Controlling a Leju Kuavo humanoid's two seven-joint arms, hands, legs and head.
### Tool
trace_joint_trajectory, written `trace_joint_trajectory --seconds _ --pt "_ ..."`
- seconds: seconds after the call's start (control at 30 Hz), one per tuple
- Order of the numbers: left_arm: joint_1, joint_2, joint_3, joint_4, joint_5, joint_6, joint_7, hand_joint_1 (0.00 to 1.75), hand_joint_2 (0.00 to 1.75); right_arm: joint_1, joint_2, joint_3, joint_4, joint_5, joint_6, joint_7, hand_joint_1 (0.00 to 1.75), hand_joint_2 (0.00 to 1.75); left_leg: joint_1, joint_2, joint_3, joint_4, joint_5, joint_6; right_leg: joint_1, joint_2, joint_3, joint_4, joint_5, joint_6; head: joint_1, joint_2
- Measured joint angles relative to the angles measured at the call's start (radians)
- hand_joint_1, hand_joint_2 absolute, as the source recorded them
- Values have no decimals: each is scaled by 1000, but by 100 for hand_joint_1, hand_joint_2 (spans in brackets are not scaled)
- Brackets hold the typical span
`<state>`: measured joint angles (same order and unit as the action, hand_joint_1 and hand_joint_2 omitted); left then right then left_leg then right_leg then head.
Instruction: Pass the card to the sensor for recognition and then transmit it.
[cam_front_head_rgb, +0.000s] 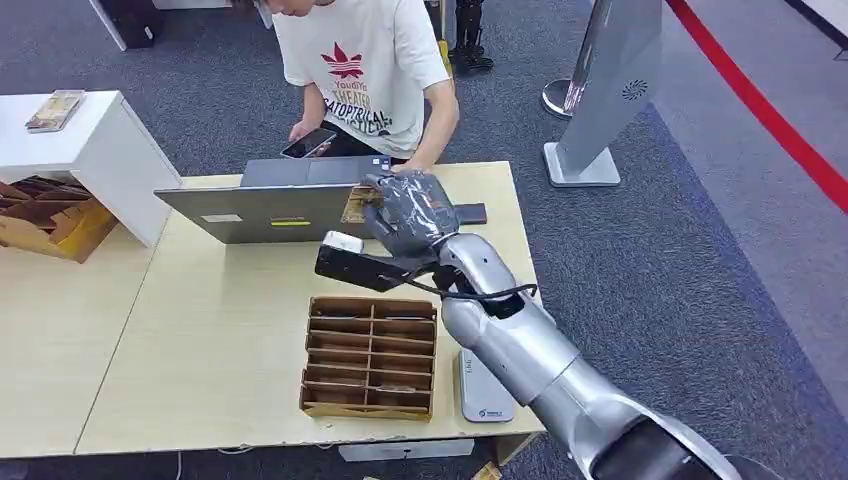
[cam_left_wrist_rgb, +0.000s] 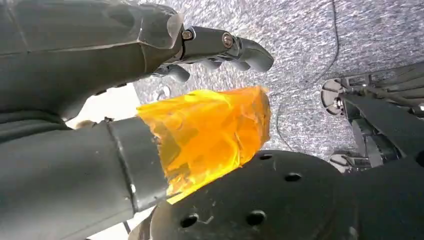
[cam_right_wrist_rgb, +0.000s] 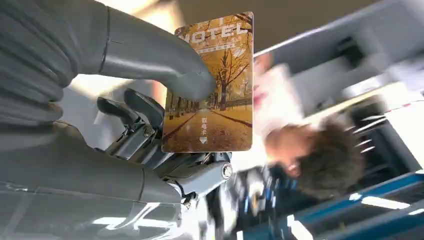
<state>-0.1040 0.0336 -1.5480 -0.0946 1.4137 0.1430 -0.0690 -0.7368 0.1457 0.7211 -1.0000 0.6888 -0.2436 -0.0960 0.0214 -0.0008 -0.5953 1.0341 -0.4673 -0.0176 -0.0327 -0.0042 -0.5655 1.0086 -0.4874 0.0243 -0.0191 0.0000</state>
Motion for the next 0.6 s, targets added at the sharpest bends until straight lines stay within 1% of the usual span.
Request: trace_joint_trajectory --seconds 0.1,0.17,0.27,0.33,0.43,0.53,0.6 --pt "10 0 7 0 19 1 -13 0 0 52 12 -34 -99 -186 62 -12 175 175 0 0 0 0 0 0 0 0 0 0 0 0 0 0" --pt "15 0 15 0 32 1 -19 0 0 92 18 -59 -194 -352 111 -8 175 175 0 0 -1 0 0 0 0 0 -1 0 0 0 0 0" --pt "22 -2 28 0 53 1 -28 0 0 151 18 -93 -307 -584 176 -4 175 175 0 0 -1 0 0 0 0 0 -1 0 0 0 0 0" --pt "27 -3 36 0 65 1 -33 0 0 177 13 -109 -367 -704 214 -2 175 175 0 1 0 0 0 0 0 0 -1 0 0 0 0 0" --pt "32 -5 53 0 84 0 -40 0 0 218 -9 -129 -425 -821 263 -1 175 175 0 0 0 0 0 0 0 0 0 -1 0 0 0 0" --pt "39 -8 72 0 103 -3 -50 0 0 282 -48 -148 -465 -951 326 -4 175 175 0 0 0 0 0 0 0 0 0 -1 0 0 0 0" --pt "45 -10 82 2 106 -7 -52 0 0 334 -78 -158 -477 -976 345 -15 175 175 0 0 0 0 0 0 0 0 0 -1 0 0 0 0"
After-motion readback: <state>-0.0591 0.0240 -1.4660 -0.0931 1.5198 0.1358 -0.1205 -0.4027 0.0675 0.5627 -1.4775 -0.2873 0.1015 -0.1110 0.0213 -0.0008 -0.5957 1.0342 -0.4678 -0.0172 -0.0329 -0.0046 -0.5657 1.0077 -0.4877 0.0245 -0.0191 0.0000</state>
